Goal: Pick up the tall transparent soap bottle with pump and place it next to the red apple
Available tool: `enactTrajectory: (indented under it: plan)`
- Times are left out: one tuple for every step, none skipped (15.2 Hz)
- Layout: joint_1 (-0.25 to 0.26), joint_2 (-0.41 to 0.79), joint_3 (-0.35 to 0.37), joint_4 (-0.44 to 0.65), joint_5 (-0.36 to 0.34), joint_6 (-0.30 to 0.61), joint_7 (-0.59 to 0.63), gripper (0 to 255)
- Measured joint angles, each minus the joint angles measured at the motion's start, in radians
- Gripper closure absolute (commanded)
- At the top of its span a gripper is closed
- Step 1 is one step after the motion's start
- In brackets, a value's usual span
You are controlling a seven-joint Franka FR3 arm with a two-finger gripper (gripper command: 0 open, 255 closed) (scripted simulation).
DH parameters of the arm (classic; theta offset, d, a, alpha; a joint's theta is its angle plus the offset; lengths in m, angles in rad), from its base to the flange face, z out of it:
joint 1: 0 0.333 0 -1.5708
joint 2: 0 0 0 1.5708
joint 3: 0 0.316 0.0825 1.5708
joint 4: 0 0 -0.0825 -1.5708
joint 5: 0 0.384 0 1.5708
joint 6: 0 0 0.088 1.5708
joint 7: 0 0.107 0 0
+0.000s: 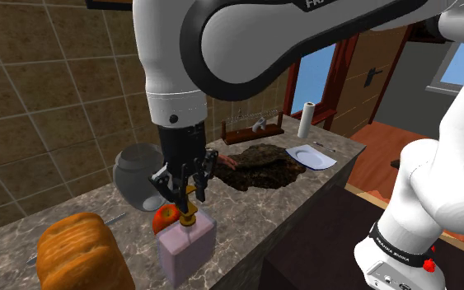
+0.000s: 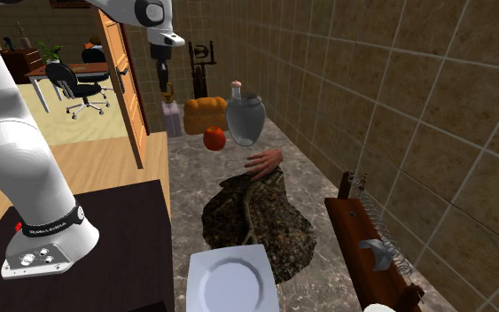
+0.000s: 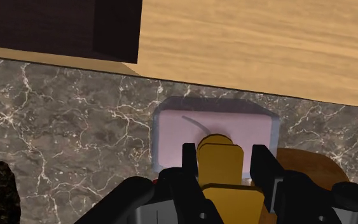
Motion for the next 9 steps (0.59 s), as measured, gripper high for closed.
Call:
enactTrajectory:
  plan:
    - [0.001,0.001,0.001,-0.012,0.000,0.013,0.001,255]
    - [0.002,0.004,0.002,-0.023,0.000,0.027,0.000,255]
    - [0.002,0.007,0.002,-0.035,-0.001,0.042,-0.001,255]
    - [0.001,0.010,0.001,-0.044,-0.002,0.053,-0.003,255]
    - [0.002,0.015,0.002,-0.055,-0.003,0.069,-0.003,255]
    - [0.003,0.020,0.003,-0.063,-0.004,0.081,-0.002,255]
    - [0.003,0.023,0.004,-0.073,-0.005,0.095,-0.002,255]
    - [0.004,0.028,0.004,-0.081,-0.006,0.107,-0.003,255]
    - [0.004,0.035,0.004,-0.088,-0.009,0.121,-0.003,255]
